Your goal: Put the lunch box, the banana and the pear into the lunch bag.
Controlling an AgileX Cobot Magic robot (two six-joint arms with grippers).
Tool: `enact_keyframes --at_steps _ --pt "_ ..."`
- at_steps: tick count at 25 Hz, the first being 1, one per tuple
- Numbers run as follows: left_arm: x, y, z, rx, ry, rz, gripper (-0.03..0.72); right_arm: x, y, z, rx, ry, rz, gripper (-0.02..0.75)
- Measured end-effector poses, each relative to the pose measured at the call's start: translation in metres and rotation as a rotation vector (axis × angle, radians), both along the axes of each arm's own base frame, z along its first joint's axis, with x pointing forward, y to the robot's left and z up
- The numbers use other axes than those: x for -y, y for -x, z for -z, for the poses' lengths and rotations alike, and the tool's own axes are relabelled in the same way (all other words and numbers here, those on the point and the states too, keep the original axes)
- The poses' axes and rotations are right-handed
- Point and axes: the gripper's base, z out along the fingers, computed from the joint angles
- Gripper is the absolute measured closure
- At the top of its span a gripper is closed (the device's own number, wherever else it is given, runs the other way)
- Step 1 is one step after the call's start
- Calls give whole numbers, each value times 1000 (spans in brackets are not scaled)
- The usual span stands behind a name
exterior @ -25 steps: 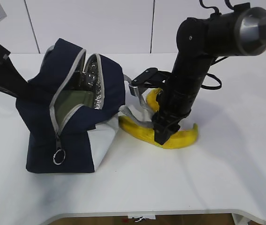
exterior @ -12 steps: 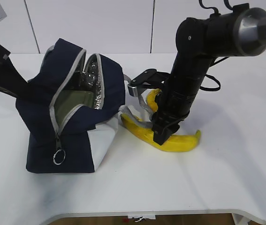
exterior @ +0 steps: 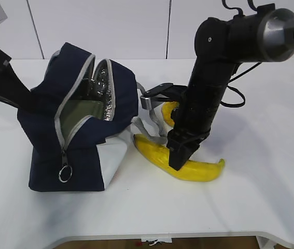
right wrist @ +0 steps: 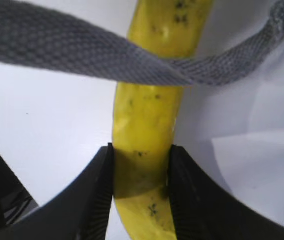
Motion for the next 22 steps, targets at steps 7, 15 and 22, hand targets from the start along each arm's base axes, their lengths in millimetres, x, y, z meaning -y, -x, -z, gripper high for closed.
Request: enact_keyframes --at_steps 7,15,22 --pt "0 0 0 -2 0 1 694 3 3 -17 7 19 116 482" --pt "0 0 0 -2 0 1 694 18 24 -33 -14 107 339 482" --pt "0 0 0 -2 0 2 694 32 55 -55 -7 112 370 482"
